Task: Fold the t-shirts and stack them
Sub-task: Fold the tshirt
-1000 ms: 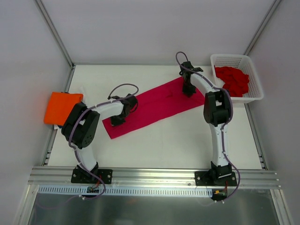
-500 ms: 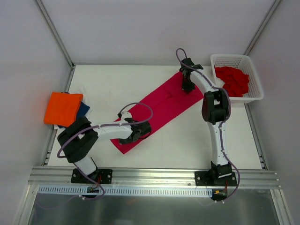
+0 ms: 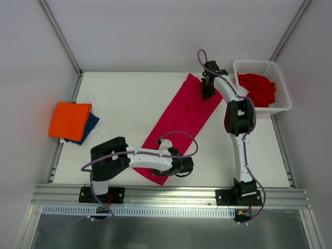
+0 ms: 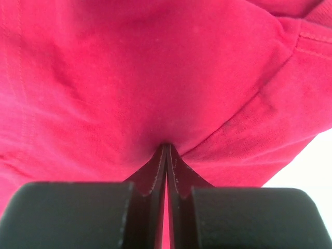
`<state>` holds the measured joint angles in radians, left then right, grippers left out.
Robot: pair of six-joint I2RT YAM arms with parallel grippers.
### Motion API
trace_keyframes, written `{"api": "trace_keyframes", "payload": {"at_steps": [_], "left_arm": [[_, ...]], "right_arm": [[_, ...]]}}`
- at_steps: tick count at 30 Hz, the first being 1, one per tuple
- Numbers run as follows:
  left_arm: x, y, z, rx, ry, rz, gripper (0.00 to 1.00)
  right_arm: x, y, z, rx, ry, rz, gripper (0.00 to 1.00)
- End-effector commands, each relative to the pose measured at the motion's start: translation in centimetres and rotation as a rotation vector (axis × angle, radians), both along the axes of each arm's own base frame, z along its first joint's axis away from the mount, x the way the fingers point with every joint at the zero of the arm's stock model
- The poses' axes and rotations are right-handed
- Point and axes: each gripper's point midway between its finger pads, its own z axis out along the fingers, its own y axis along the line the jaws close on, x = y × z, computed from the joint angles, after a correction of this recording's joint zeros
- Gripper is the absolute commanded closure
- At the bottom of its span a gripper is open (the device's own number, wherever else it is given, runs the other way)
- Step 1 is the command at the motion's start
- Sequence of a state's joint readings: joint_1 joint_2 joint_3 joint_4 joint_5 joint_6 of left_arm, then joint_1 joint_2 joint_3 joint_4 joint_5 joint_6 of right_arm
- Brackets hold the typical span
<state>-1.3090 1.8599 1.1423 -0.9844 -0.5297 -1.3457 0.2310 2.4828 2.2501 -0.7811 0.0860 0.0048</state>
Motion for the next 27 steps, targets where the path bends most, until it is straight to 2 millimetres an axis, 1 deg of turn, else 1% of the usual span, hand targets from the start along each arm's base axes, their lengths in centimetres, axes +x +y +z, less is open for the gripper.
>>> {"api": "trace_keyframes", "payload": {"at_steps": [1, 3, 4, 6, 8, 12, 14, 15, 16, 18, 19, 21, 22, 23, 24, 25, 26, 27], "left_arm": [[-3.8, -5.2, -0.8, -0.145, 0.097, 0.024, 1.00], [-4.7, -6.2, -0.8, -0.140, 0.100, -0.011, 1.00], [-4.8, -7.3, -0.3, -0.161, 0.097, -0.024, 1.00], [-5.1, -8.0, -0.4, -0.157, 0.097, -0.045, 1.00], [-5.3, -8.7, 0.2, -0.164, 0.088, -0.060, 1.00], [-5.2, -9.7, 1.2, -0.192, 0.064, -0.079, 1.00], [-4.8, -10.7, 1.9, -0.216, 0.045, -0.096, 1.00], [-4.7, -11.0, 2.1, -0.221, 0.039, -0.103, 1.00], [-4.5, -11.7, 2.6, -0.236, 0.032, -0.116, 1.00], [-4.2, -12.4, 2.8, -0.240, 0.020, -0.132, 1.00], [-4.0, -13.2, 3.2, -0.256, 0.014, -0.141, 1.00], [-3.9, -13.7, 3.3, -0.256, 0.013, -0.155, 1.00], [-3.9, -14.2, 3.7, -0.266, 0.012, -0.163, 1.00], [-3.8, -14.1, 4.0, -0.264, 0.005, -0.167, 1.00], [-3.7, -13.6, 4.2, -0.253, -0.004, -0.167, 1.00], [-3.5, -13.2, 4.5, -0.250, -0.019, -0.157, 1.00], [-3.2, -12.8, 5.3, -0.254, -0.039, -0.154, 1.00], [-2.3, -11.7, 6.0, -0.214, -0.087, -0.153, 1.00]], "right_arm": [[1.9, 1.7, 2.1, 0.122, -0.072, 0.072, 0.94], [2.3, 2.6, 2.4, 0.170, -0.090, 0.100, 0.94], [2.4, 2.9, 2.4, 0.186, -0.093, 0.111, 0.94], [2.8, 3.8, 2.8, 0.238, -0.111, 0.136, 0.94], [3.0, 4.5, 3.1, 0.275, -0.123, 0.157, 0.96], [2.8, 7.0, 3.8, 0.410, -0.129, 0.217, 0.96], [3.1, 7.8, 3.8, 0.446, -0.138, 0.242, 0.94], [3.0, 8.5, 3.9, 0.495, -0.128, 0.231, 0.94], [3.3, 8.8, 4.1, 0.514, -0.138, 0.236, 0.93], [3.2, 9.7, 3.9, 0.569, -0.125, 0.248, 0.92], [3.3, 10.0, 4.0, 0.584, -0.129, 0.255, 0.92], [3.3, 10.1, 3.6, 0.588, -0.120, 0.249, 0.93], [3.1, 9.9, 3.5, 0.573, -0.120, 0.251, 0.96], [3.2, 9.2, 3.2, 0.524, -0.129, 0.230, 0.97], [2.2, 8.8, 3.7, 0.489, -0.130, 0.225, 0.97], [2.2, 8.4, 4.3, 0.449, -0.169, 0.242, 0.96], [2.3, 7.6, 4.8, 0.402, -0.201, 0.222, 0.96], [1.4, 7.2, 6.5, 0.385, -0.243, 0.218, 0.94]]}}
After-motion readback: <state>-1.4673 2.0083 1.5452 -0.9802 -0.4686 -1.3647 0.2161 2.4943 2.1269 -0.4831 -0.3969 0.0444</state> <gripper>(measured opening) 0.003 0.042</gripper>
